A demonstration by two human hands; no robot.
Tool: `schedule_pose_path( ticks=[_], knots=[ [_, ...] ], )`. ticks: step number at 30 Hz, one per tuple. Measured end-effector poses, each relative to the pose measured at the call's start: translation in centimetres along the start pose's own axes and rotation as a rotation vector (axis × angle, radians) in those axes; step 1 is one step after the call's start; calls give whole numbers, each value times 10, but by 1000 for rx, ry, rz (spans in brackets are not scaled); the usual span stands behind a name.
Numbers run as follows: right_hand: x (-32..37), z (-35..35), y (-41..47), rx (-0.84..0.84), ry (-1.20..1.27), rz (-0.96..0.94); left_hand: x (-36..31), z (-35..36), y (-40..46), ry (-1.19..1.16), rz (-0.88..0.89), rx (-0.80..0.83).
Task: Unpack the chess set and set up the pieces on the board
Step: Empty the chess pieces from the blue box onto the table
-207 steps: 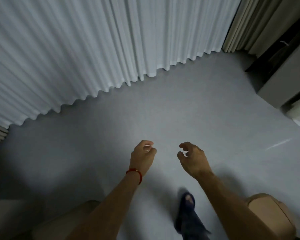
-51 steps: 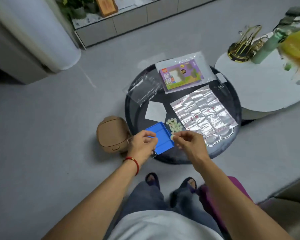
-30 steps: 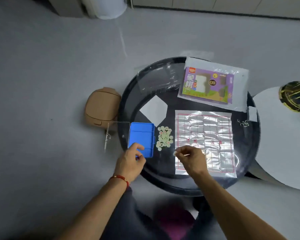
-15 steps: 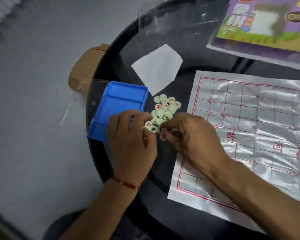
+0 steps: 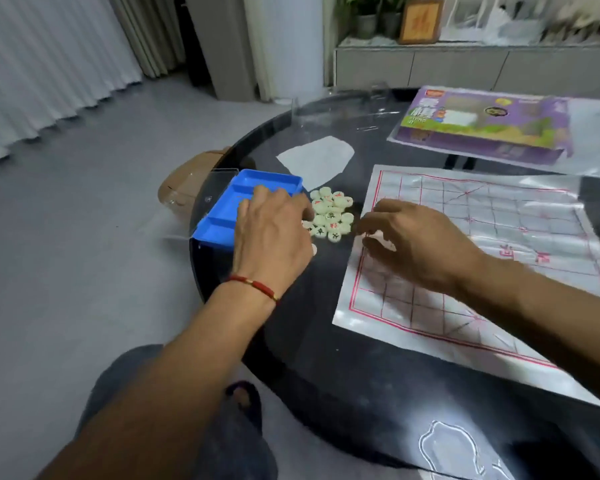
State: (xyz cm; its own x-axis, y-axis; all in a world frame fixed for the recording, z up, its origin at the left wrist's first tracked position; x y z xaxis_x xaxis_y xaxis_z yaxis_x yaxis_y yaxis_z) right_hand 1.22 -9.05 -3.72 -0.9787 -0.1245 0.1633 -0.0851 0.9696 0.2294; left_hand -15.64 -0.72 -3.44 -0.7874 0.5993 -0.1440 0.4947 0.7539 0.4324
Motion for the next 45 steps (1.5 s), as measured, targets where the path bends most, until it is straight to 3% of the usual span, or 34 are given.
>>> schedule_pose_path(
  ticks=[3,9,15,22,27,32,35,39,42,45],
  knots=[
    [16,-13,-37,6,21,104,-7,1,-12,-77,76,152],
    [27,-18,-61,34,27,132,-26,8,-33,131,135,288],
    [13,10,-47,274,-102,148,-31,9,-26,33,118,382],
    [10,10,-38,290,-127,130,-25,9,-10,-177,136,343],
    [10,6,-25,161,-84,151,-17,9,-4,-284,84,376],
    [15,20,-2,89,-49,175,8,-2,0,-164,43,294],
    [11,29,2,148,-85,215,36,-5,0,8,-77,289],
    [9,30,6,143,-86,244,60,-6,-4,63,-268,304],
    [20,26,21,95,-43,203,100,-13,-1,56,-518,235],
    [40,29,45,80,-48,127,139,-16,-2,-50,-750,281]
  ],
)
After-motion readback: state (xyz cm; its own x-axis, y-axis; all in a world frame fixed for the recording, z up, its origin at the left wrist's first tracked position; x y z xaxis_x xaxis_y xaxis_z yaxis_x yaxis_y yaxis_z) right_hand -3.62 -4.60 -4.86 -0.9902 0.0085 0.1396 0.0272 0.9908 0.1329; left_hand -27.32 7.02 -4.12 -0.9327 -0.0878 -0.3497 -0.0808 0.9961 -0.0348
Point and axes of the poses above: each hand's wrist, its own y-axis towards the middle knuckle, its own z-axis out of the palm, x = y × z, the point moved 3 cm from there along y, towards the middle knuckle, and after that the axes turned 2 degrees about -x, right-handed, at the moved point
